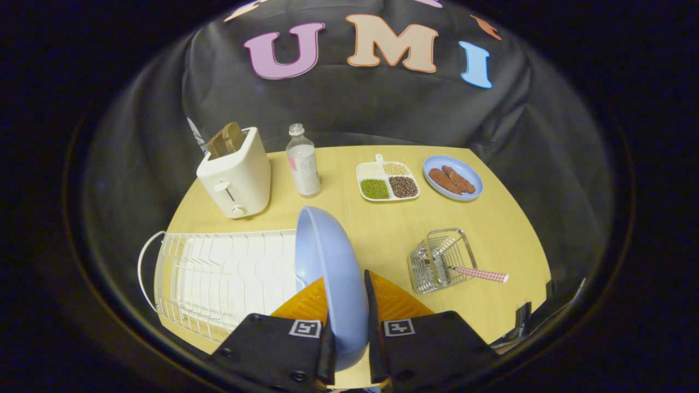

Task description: Take the plate from the dish rack, then take the spoon from the basket and place it into the plate.

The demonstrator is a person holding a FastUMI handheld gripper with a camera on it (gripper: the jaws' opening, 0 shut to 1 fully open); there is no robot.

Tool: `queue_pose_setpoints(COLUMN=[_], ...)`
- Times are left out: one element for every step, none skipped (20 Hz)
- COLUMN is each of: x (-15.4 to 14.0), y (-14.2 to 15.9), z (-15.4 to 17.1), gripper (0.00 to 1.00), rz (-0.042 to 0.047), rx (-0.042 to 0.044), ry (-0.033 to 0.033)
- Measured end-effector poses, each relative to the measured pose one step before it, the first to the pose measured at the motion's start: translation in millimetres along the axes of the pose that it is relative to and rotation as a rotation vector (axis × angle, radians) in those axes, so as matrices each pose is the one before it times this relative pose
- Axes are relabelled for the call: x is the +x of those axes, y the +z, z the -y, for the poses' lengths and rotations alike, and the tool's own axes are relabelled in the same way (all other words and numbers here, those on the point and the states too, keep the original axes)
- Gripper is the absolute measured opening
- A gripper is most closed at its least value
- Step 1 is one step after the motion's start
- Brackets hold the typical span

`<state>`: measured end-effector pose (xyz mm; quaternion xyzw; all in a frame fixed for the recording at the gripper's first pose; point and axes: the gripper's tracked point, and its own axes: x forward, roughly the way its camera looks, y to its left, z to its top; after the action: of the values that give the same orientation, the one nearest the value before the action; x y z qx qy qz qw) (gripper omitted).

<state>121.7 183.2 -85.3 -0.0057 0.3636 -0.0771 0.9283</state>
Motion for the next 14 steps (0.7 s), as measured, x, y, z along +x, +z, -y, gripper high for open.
queue_pose_setpoints(x=[-3.31,-2.11,-2.04,-0.48,-1.66,-1.1,-1.29,-0.41,-2.68,-1.6,-3.43,-3.7,-4.09,-5.61], y=[1.38,1.11,2.28,1.34,0.85,0.34,1.78,0.74,1.76,2.27,3.23,6.5,7.49,5.71], z=[0.32,-0.31,0.68,1.26,0.33,-0.17,0.54,1.65,1.2,-0.21,0.11,0.26,-0.32,0.4], gripper=[0.28,0.27,0.27,0.27,0.27,0.27,0.27,0.27,0.27,0.27,0.27,0.27,0.27,0.27], rz=[-0.00596,-0.00514,-0.00139,-0.00301,-0.00402,-0.00293,-0.00078,-0.00412,0.00064,0.00215,0.00752,0.02169,0.02216,0.02007], rx=[-0.00353,-0.00337,-0.00899,-0.00101,0.00395,-0.00389,-0.00497,-0.00795,-0.00757,-0.01609,-0.02264,-0.01557,-0.02731,-0.01508], ry=[-0.01559,-0.00848,-0.01005,-0.01174,-0.00912,-0.00672,-0.01035,-0.0134,-0.01742,-0.02075,-0.02335,-0.02577,-0.01874,-0.00967])
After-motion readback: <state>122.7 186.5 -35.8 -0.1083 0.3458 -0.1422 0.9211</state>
